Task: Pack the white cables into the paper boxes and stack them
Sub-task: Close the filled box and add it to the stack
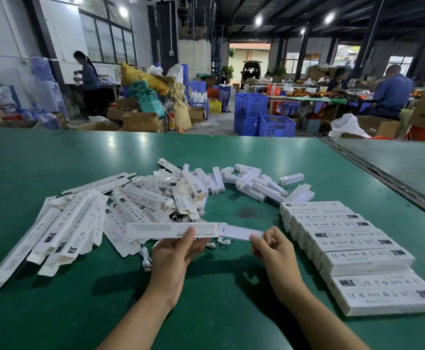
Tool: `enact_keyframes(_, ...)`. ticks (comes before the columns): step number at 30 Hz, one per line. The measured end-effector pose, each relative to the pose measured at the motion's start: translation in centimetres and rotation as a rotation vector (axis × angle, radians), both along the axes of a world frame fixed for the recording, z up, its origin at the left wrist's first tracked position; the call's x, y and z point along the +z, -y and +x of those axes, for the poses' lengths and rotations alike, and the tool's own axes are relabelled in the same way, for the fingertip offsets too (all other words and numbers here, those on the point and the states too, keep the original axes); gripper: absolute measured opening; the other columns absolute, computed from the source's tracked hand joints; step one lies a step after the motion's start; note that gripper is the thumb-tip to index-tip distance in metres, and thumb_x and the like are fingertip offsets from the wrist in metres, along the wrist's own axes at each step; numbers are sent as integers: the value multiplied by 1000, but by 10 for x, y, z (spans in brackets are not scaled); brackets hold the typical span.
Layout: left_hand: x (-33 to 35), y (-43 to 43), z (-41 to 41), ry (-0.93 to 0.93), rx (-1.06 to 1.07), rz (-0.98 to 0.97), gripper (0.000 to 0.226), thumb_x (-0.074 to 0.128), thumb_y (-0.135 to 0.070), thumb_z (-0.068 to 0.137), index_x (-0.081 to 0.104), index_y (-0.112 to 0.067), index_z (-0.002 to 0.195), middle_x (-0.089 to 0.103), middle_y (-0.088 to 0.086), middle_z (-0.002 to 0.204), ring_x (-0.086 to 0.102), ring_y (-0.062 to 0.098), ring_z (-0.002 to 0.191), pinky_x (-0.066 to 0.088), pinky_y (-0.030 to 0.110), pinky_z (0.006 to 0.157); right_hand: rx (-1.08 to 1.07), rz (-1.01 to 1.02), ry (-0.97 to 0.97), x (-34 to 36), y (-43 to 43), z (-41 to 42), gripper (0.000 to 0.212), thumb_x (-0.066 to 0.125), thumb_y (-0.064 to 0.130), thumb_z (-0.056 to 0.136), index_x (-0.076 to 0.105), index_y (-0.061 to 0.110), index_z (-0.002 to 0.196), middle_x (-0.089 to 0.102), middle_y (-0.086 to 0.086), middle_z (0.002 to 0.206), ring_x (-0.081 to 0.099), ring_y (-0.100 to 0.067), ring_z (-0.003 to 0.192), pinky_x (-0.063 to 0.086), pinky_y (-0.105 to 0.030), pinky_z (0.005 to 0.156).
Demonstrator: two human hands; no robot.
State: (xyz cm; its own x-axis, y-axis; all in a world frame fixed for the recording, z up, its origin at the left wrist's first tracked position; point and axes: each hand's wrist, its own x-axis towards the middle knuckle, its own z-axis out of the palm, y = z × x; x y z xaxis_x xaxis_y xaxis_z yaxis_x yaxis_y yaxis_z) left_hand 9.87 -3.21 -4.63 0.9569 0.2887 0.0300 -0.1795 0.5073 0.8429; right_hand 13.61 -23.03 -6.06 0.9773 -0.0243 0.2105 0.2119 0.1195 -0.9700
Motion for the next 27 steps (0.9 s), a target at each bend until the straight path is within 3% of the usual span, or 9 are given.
enact_keyframes(5, -2, 4, -1, 4, -38, 52, 20, 70, -29, 76, 76, -11, 68, 75, 25, 93, 75, 32, 90, 58, 24, 71, 24, 19, -35, -5, 0, 3, 33, 62, 13, 94, 40, 26, 72, 48, -10, 71, 53, -14, 64, 42, -34, 70)
enact_keyframes(7, -3, 4, -1, 7, -40, 61, 28, 70, -28, 76, 73, -2, 85, 74, 25, 96, 74, 32, 92, 58, 25, 72, 2, 63, -78, -8, -3, 4, 27, 63, 14, 93, 40, 27, 89, 58, -7, 74, 57, -13, 64, 43, -32, 68)
enact_keyframes(10, -5, 3, 0, 3, -33, 53, 40, 69, -26, 77, 65, 9, 97, 74, 25, 98, 74, 33, 94, 59, 25, 72, -12, 178, -129, -8, -6, 4, 39, 73, 16, 86, 41, 23, 107, 70, -5, 78, 61, -15, 70, 48, -32, 74)
enact_keyframes(14, -7, 4, 0, 20, -42, 87, 55, 71, -29, 74, 64, 14, 108, 74, 23, 100, 74, 32, 94, 58, 24, 73, -29, 247, -138, 0, -6, 0, 45, 82, 35, 61, 66, 9, 95, 74, -4, 86, 69, -16, 80, 55, -21, 73)
enact_keyframes(18, -8, 5, 0, 26, -41, 116, 57, 74, -32, 72, 64, 11, 110, 75, 21, 101, 74, 32, 94, 59, 25, 74, 10, 271, -148, 3, -8, -3, 6, 74, 13, 81, 77, 9, 79, 74, -11, 86, 70, -16, 79, 55, -18, 70)
enact_keyframes(19, -8, 5, 0, 26, -40, 123, 57, 74, -33, 71, 65, 7, 111, 75, 20, 101, 74, 31, 94, 59, 25, 75, 13, 239, -144, 3, -9, -4, 11, 69, 8, 86, 78, 9, 79, 75, -12, 85, 70, -16, 77, 55, -18, 70)
enact_keyframes(23, -10, 6, 0, 25, -35, 138, 49, 73, -31, 73, 67, 0, 111, 76, 16, 103, 74, 32, 95, 59, 25, 75, 54, 242, -139, 6, -14, -8, 14, 63, 4, 91, 75, 9, 88, 74, -14, 88, 70, -17, 75, 55, -21, 67)
enact_keyframes(25, -10, 7, 0, 24, -37, 151, 46, 72, -31, 74, 67, -2, 109, 76, 16, 103, 74, 32, 95, 58, 24, 75, 95, 256, -145, 7, -16, -10, 10, 63, 10, 92, 70, 9, 99, 74, -15, 94, 71, -21, 73, 56, -24, 65)
enact_keyframes(27, -9, 8, -1, 22, -42, 159, 46, 73, -32, 73, 68, -4, 108, 76, 15, 103, 74, 32, 95, 58, 24, 75, 161, 259, -153, 9, -17, -12, 21, 63, 25, 90, 66, 12, 106, 74, -14, 100, 70, -23, 68, 54, -25, 61)
